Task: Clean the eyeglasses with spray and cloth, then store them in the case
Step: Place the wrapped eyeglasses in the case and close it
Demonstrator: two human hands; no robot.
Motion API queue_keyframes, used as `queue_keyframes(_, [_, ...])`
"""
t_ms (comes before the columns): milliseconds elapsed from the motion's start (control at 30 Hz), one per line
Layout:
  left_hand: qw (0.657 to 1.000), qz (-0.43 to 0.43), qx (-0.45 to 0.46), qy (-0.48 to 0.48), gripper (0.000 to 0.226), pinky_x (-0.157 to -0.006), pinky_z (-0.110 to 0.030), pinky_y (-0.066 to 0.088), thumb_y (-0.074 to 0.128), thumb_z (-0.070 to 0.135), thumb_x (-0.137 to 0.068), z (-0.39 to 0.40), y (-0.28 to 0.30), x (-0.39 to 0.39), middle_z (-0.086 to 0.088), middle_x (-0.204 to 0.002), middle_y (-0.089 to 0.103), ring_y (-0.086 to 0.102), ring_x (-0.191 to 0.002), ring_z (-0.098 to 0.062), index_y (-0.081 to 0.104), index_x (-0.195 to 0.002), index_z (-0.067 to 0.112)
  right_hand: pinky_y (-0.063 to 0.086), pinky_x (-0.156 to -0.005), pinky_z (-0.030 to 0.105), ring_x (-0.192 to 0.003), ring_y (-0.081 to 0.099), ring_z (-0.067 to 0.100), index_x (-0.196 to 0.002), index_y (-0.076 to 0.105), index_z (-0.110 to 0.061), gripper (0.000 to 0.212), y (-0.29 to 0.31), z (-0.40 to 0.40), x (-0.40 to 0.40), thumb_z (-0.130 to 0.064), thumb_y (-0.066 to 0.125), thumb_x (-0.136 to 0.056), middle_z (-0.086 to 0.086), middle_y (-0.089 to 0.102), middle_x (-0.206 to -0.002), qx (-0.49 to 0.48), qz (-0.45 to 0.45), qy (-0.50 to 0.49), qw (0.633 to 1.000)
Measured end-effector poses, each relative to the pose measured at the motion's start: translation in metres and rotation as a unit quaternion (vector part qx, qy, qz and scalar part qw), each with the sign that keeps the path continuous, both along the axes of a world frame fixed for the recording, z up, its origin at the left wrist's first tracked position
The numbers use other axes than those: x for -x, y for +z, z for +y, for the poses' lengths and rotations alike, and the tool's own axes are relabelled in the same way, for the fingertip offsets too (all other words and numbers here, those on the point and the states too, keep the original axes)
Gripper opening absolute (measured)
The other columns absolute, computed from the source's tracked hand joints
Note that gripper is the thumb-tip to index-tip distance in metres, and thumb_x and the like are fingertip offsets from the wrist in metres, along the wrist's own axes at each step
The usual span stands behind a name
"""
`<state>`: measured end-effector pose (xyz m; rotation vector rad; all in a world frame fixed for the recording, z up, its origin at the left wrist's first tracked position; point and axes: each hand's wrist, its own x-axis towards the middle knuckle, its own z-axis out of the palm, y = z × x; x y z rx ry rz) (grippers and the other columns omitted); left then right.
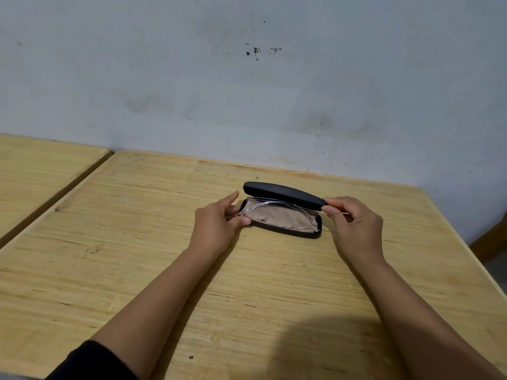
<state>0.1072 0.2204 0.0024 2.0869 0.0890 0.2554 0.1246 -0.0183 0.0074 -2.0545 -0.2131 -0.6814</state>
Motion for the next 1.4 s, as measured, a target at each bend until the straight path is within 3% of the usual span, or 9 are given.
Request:
queue_keyframes(267, [0.999, -0.015, -0.025, 0.016, 0.064, -0.083, 0.008, 0.018, 0.076, 0.015, -0.073, 0.000, 0.000, 0.001, -0.005, -0.111, 0.069, 0.058, -0.110, -0.009, 0.049, -0.131, 0.018, 0.044, -0.070, 0.004, -0.081, 0.058, -0.013, -0.091, 0.073, -0.013, 0.016, -0.004, -0.003, 0.005, -0.004, 0.070, -0.078, -0.007, 0.066, -0.081, 0.031, -0.006, 0.000, 0.999])
queue_keyframes(467, [0.999, -0.003, -0.035, 0.014, 0.055, -0.098, -0.010, 0.026, 0.071, 0.016, -0.077, -0.003, 0.003, 0.004, -0.001, -0.111, 0.069, 0.057, -0.111, -0.007, 0.052, -0.128, 0.019, 0.044, -0.078, 0.002, -0.085, 0.061, -0.009, -0.091, 0.074, -0.011, 0.016, -0.007, -0.007, 0.014, -0.004, 0.071, -0.076, -0.003, 0.069, -0.088, 0.064, 0.017, 0.035, 0.997])
queue_keyframes(533, [0.999, -0.004, -0.038, 0.006, 0.049, -0.093, -0.003, 0.023, 0.069, 0.015, -0.079, -0.004, 0.003, 0.005, -0.001, -0.111, 0.070, 0.054, -0.104, 0.001, 0.055, -0.125, 0.019, 0.043, -0.077, 0.001, -0.082, 0.063, -0.002, -0.092, 0.074, -0.012, 0.017, -0.005, -0.006, 0.015, -0.007, 0.072, -0.076, -0.003, 0.069, -0.088, 0.070, 0.034, 0.029, 0.997])
queue_keyframes(633, [0.999, -0.003, -0.030, 0.010, 0.047, -0.090, 0.000, 0.023, 0.070, 0.014, -0.079, -0.004, 0.003, 0.006, -0.001, -0.111, 0.069, 0.050, -0.098, 0.006, 0.057, -0.123, 0.018, 0.038, -0.076, -0.005, -0.088, 0.061, 0.007, -0.100, 0.073, -0.011, 0.024, 0.000, -0.001, 0.016, -0.012, 0.074, -0.075, -0.005, 0.067, -0.095, 0.043, 0.091, 0.009, 0.995])
queue_keyframes(733, [0.999, -0.001, -0.030, 0.014, 0.048, -0.093, -0.005, 0.027, 0.070, 0.014, -0.078, -0.004, 0.003, 0.006, 0.000, -0.112, 0.069, 0.055, -0.104, 0.001, 0.056, -0.124, 0.019, 0.034, -0.070, -0.009, -0.084, 0.055, -0.003, -0.111, 0.068, -0.011, 0.037, 0.000, 0.003, 0.021, -0.014, 0.075, -0.074, -0.004, 0.064, -0.105, -0.002, 0.159, 0.000, 0.987])
queue_keyframes(967, [0.999, -0.005, -0.026, 0.031, 0.049, -0.091, -0.005, 0.028, 0.072, 0.015, -0.077, -0.007, 0.006, 0.004, -0.001, -0.113, 0.069, 0.056, -0.101, 0.000, 0.057, -0.123, 0.017, 0.032, -0.063, -0.011, -0.091, 0.058, 0.005, -0.121, 0.061, -0.009, 0.044, -0.002, 0.018, 0.017, -0.009, 0.072, -0.078, 0.007, 0.065, -0.121, -0.021, 0.180, -0.038, 0.983])
queue_keyframes(1067, [0.998, -0.024, -0.012, 0.051, 0.049, -0.093, -0.007, 0.027, 0.071, 0.015, -0.078, -0.008, 0.012, -0.009, -0.001, -0.115, 0.067, 0.052, -0.097, 0.003, 0.055, -0.124, 0.015, 0.036, -0.067, -0.007, -0.098, 0.058, 0.004, -0.124, 0.059, -0.012, 0.045, 0.004, 0.026, 0.004, -0.011, 0.070, -0.080, 0.003, 0.064, -0.123, -0.034, 0.177, -0.044, 0.983])
queue_keyframes(1200, [0.998, -0.030, 0.017, 0.060, 0.048, -0.099, -0.016, 0.034, 0.070, 0.014, -0.079, -0.006, 0.019, -0.040, -0.004, -0.117, 0.066, 0.059, -0.107, -0.008, 0.056, -0.124, 0.012, 0.041, -0.084, 0.014, -0.101, 0.060, 0.004, -0.124, 0.059, -0.017, 0.044, 0.014, 0.036, -0.025, -0.014, 0.069, -0.081, -0.002, 0.064, -0.124, -0.071, 0.169, -0.056, 0.981])
queue_keyframes(1400, [0.998, -0.010, 0.019, 0.061, 0.048, -0.105, -0.022, 0.034, 0.067, 0.012, -0.081, -0.005, 0.016, -0.088, -0.006, -0.121, 0.064, 0.057, -0.113, -0.013, 0.053, -0.127, 0.012, 0.039, -0.088, 0.014, -0.108, 0.060, 0.010, -0.125, 0.058, -0.013, 0.044, 0.013, 0.043, -0.072, -0.011, 0.067, -0.082, 0.003, 0.062, -0.126, -0.062, 0.177, -0.059, 0.980])
